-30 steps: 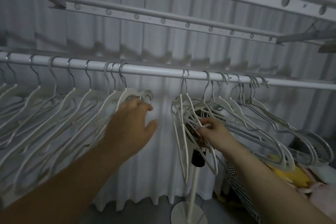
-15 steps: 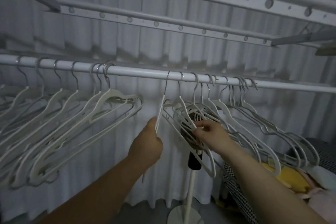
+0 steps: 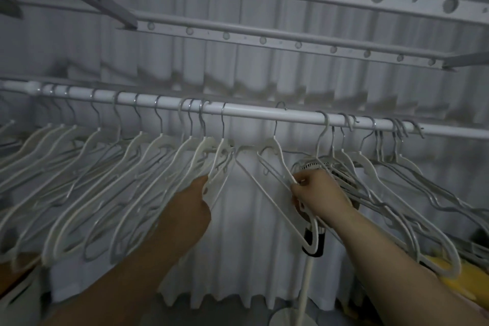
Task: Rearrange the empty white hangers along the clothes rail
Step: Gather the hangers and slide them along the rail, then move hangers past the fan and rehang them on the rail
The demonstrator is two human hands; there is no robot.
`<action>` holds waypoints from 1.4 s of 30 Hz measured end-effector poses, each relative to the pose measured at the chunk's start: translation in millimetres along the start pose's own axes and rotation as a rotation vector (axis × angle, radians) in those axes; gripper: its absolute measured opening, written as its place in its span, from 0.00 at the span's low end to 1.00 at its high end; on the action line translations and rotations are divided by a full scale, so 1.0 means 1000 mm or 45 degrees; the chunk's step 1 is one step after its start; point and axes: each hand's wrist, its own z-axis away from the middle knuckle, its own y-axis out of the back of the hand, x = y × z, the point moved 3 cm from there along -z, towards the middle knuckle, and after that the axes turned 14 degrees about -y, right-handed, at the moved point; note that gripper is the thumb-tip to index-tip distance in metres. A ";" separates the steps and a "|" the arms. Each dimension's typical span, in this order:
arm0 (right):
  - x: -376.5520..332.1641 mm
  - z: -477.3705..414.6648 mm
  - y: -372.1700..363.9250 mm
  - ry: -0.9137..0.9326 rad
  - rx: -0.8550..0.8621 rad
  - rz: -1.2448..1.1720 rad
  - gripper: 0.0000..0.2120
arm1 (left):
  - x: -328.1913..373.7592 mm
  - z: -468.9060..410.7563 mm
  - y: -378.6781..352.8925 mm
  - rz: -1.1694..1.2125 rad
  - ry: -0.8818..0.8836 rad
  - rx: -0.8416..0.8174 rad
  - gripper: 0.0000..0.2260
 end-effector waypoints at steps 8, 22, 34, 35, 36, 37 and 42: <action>-0.021 -0.012 -0.017 -0.095 0.014 0.153 0.12 | -0.017 0.000 0.023 -0.105 -0.025 -0.047 0.26; 0.004 -0.005 -0.039 -0.088 -0.192 0.188 0.07 | -0.037 -0.003 0.016 -0.149 -0.105 -0.101 0.24; 0.035 0.024 -0.008 -0.040 -0.495 0.531 0.08 | -0.018 0.003 0.022 -0.734 -0.821 0.017 0.13; 0.037 0.026 -0.004 -0.039 -0.535 0.539 0.09 | -0.014 0.006 0.021 -0.685 -0.901 -0.015 0.12; 0.040 0.028 0.001 -0.037 -0.575 0.550 0.09 | -0.012 0.008 0.017 -0.592 -0.974 -0.066 0.14; 0.043 0.031 0.006 -0.035 -0.617 0.554 0.10 | -0.009 0.011 0.015 -0.491 -0.983 -0.107 0.16; 0.052 0.042 0.026 -0.027 -0.771 0.276 0.10 | -0.022 0.014 -0.003 -0.190 -0.393 -0.440 0.26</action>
